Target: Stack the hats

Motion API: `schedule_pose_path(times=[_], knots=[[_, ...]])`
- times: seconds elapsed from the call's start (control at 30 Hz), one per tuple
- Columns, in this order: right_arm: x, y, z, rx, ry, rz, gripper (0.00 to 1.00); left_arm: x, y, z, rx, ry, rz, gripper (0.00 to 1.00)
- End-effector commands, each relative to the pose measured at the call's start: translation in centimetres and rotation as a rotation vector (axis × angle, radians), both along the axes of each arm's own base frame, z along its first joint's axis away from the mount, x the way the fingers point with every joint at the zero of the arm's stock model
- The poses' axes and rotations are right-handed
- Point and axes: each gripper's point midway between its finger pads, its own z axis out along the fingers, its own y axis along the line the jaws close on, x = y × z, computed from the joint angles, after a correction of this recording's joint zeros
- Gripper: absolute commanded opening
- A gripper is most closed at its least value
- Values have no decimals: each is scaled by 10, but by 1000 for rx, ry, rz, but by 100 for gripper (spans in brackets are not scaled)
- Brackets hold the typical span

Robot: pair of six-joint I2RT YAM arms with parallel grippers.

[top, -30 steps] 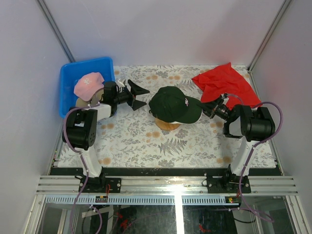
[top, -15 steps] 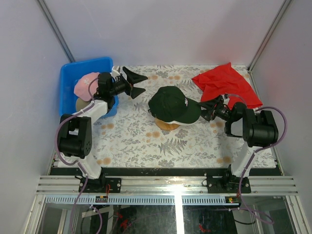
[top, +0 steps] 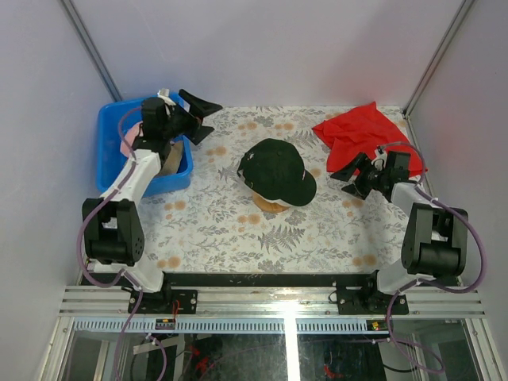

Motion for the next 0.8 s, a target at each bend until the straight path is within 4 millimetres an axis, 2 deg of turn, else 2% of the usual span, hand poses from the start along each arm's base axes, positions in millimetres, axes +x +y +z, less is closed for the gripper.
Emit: schedule_pose_path(times=[0.0, 0.17, 0.27, 0.37, 0.47, 0.6, 0.77], knots=[[-19, -22, -4, -176, 69, -37, 81, 4, 55, 5, 173, 30, 174, 95], [-19, -29, 27, -226, 9, -76, 82, -1, 126, -21, 383, 172, 317, 97], [-19, -33, 44, -245, -27, -102, 82, -14, 153, -50, 483, 278, 341, 97], [-17, -34, 54, -247, -54, -113, 82, -31, 163, -83, 542, 383, 324, 98], [-17, -32, 59, -236, -60, -111, 82, -37, 166, -110, 557, 453, 310, 99], [-18, -31, 60, -228, -62, -115, 82, -33, 162, -129, 529, 504, 290, 100], [-18, -33, 62, -236, -65, -131, 82, -24, 172, -147, 557, 545, 310, 100]])
